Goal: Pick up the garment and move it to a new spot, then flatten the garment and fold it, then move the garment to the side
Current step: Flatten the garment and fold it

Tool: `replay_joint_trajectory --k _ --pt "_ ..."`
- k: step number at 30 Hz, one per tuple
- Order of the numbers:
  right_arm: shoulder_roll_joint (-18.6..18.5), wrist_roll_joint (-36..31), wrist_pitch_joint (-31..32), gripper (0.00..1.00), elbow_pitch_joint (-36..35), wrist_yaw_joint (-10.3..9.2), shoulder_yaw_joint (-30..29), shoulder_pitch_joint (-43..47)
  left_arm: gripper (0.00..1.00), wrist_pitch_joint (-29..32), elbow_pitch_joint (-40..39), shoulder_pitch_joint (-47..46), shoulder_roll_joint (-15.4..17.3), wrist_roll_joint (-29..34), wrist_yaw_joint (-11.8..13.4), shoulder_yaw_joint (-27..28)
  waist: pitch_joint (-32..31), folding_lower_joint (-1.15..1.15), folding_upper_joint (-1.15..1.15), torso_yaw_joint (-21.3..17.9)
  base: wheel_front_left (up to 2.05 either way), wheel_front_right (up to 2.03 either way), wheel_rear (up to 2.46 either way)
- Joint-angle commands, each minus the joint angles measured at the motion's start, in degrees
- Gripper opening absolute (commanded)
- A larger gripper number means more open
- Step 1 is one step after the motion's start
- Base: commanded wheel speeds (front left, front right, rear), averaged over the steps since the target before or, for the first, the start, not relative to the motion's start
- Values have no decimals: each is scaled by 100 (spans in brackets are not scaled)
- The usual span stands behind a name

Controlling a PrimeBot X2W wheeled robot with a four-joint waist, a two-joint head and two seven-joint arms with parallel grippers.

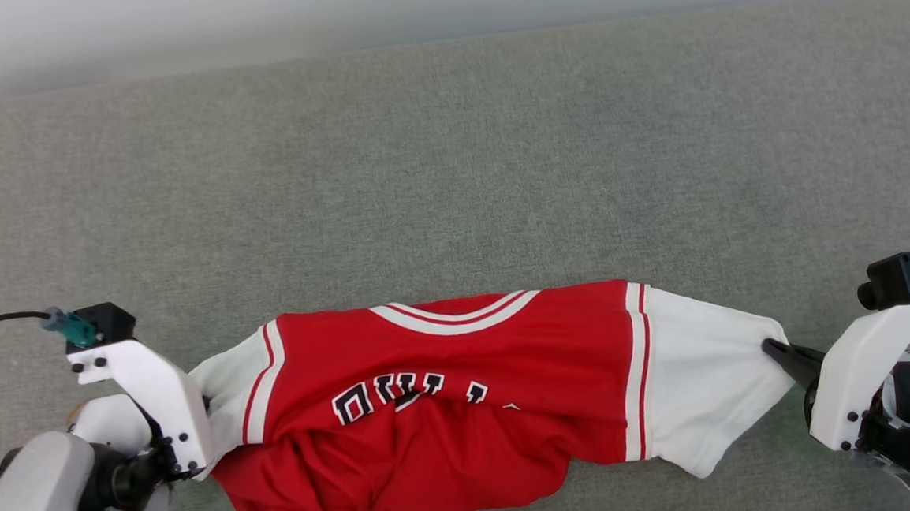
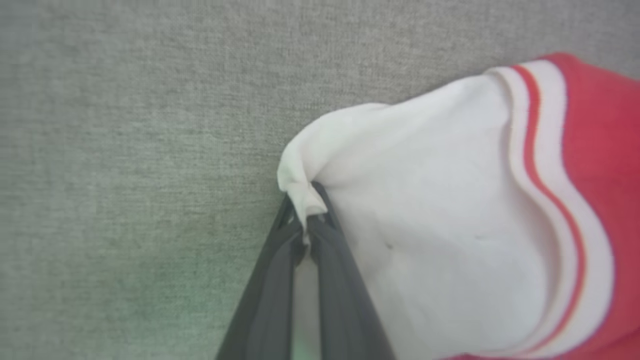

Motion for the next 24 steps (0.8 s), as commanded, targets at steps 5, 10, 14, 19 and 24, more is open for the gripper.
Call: replay_joint_trajectory --k 5,10,14,19,24 --pt "-82 -101 58 0 78 -2 -8 -97 0 -246 -168 -316 -55 346 -50 -168 -361 0 0 129 0 0 0" --pt "-208 -240 -1 0 251 -2 41 -275 0 -517 -247 -710 -74 705 -46 -272 -740 0 0 210 0 0 0" --pt "-289 -258 -24 0 484 -2 101 -544 0 -698 -201 -1119 -147 982 -16 -339 -995 0 0 240 0 0 0" --pt "-496 -365 -238 0 784 -2 210 -1139 0 -1013 210 -1741 -319 1214 -107 -375 -1175 0 0 239 0 0 0" --pt "-731 -441 -605 0 1198 -2 427 -1975 0 -1430 728 -2446 -488 1443 -222 -372 -1109 0 0 176 0 0 0"
